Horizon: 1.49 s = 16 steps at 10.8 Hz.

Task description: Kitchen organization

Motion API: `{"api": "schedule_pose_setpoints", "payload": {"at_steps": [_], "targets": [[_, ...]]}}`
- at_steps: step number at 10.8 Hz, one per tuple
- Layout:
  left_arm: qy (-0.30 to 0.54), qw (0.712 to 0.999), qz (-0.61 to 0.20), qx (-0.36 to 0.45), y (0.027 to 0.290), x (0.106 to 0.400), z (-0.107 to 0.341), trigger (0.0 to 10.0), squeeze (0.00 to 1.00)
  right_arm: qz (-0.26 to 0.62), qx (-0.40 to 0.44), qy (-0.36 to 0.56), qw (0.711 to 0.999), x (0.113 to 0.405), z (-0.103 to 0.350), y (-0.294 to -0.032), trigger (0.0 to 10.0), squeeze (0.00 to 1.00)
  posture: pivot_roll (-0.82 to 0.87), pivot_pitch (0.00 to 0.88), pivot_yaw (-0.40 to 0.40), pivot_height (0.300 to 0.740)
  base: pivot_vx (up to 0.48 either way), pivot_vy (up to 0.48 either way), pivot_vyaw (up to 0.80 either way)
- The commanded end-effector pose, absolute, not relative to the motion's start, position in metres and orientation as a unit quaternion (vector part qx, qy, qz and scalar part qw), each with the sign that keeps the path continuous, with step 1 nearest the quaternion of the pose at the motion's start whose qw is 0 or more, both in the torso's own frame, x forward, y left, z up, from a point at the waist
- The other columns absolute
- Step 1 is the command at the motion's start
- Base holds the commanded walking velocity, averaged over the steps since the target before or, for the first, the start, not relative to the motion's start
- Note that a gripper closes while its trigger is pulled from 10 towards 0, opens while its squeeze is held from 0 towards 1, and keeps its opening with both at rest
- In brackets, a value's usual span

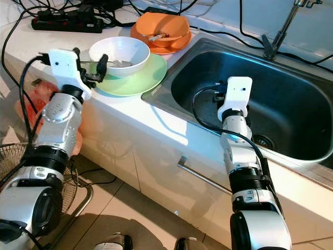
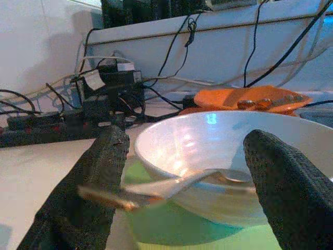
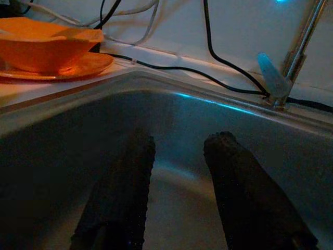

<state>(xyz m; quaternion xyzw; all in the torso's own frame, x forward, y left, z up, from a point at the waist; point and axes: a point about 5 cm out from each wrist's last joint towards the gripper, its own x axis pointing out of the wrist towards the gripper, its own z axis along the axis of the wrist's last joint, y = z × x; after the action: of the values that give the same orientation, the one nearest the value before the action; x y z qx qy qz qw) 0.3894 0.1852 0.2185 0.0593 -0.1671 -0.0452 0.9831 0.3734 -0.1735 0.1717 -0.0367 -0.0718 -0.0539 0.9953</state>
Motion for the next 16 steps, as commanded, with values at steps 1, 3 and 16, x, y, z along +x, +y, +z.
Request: {"api": "schedule_pose_setpoints", "payload": {"at_steps": [1, 3, 16], "targets": [[-0.178, 0.981, -0.052, 0.052, 0.180, 0.391, 0.225, 5.9, 0.00, -0.064, -0.041, -0.081, 0.994, 0.373, 0.175, -0.179, 10.0, 0.00, 0.05, 0.089, -0.057, 0.740, 0.000, 0.000, 0.00], [-0.181, 0.981, -0.051, 0.048, 0.180, 0.391, 0.225, 0.0, 0.00, -0.064, -0.041, -0.081, 0.994, 0.373, 0.175, -0.179, 10.0, 0.00, 0.05, 0.088, -0.058, 0.740, 0.000, 0.000, 0.00], [-0.213, 0.973, -0.067, 0.062, 0.168, 0.389, 0.235, 0.0, 0.00, -0.062, -0.038, -0.085, 0.994, 0.374, 0.176, -0.178, 10.0, 0.00, 0.06, 0.084, -0.064, 0.740, 0.000, 0.000, 0.00]]}}
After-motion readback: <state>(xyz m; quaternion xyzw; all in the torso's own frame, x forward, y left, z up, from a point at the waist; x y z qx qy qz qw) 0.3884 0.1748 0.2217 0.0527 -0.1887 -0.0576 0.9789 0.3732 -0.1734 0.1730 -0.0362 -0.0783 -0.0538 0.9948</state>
